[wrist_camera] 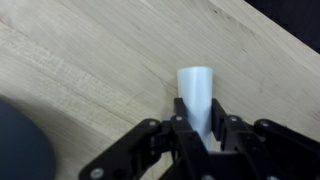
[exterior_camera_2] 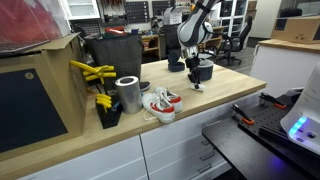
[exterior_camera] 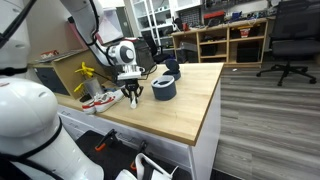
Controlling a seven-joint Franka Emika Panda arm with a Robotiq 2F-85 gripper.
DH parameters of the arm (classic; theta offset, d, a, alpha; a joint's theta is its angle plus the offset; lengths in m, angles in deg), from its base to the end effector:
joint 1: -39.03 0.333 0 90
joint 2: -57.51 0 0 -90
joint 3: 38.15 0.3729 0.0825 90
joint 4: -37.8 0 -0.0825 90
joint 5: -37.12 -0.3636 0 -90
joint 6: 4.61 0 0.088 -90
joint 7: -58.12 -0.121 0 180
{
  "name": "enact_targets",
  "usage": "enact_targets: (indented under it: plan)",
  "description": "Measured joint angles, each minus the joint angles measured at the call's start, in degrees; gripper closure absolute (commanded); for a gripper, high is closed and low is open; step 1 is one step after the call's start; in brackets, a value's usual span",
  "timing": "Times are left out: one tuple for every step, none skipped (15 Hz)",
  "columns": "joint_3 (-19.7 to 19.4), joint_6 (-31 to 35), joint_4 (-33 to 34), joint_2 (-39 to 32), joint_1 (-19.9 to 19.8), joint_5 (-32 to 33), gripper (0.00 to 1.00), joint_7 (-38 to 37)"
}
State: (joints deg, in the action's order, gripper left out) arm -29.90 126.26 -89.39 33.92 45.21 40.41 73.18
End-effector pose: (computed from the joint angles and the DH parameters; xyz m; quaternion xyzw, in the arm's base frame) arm 0.5005 0.1270 0.2230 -0.9473 -0.2713 0.1701 0.0121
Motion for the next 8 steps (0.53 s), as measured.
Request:
enact_targets:
  plan:
    - [0.00, 0.36, -0.17, -0.18, 0.07, 0.14, 0.46, -0.25]
    - [0.00, 0.37, -0.17, -0.18, 0.10, 0.20, 0.39, -0.58]
    - [0.00, 0.38, -0.18, -0.18, 0.10, 0.20, 0.33, -0.70]
    - [0.00, 0.39, -0.18, -0.17, 0.09, 0.20, 0.24, -0.71]
    - [0.00, 0.39, -0.18, -0.10, 0.06, 0.20, 0.17, -0.71]
    - [0.00, 0.39, -0.17, 0.07, 0.02, 0.20, 0.10, -0.71]
    - [0.00, 0.39, -0.17, 0.39, -0.04, 0.20, 0.02, -0.70]
    - [0.01, 0.38, -0.17, 0.90, -0.16, 0.18, 0.00, -0.67]
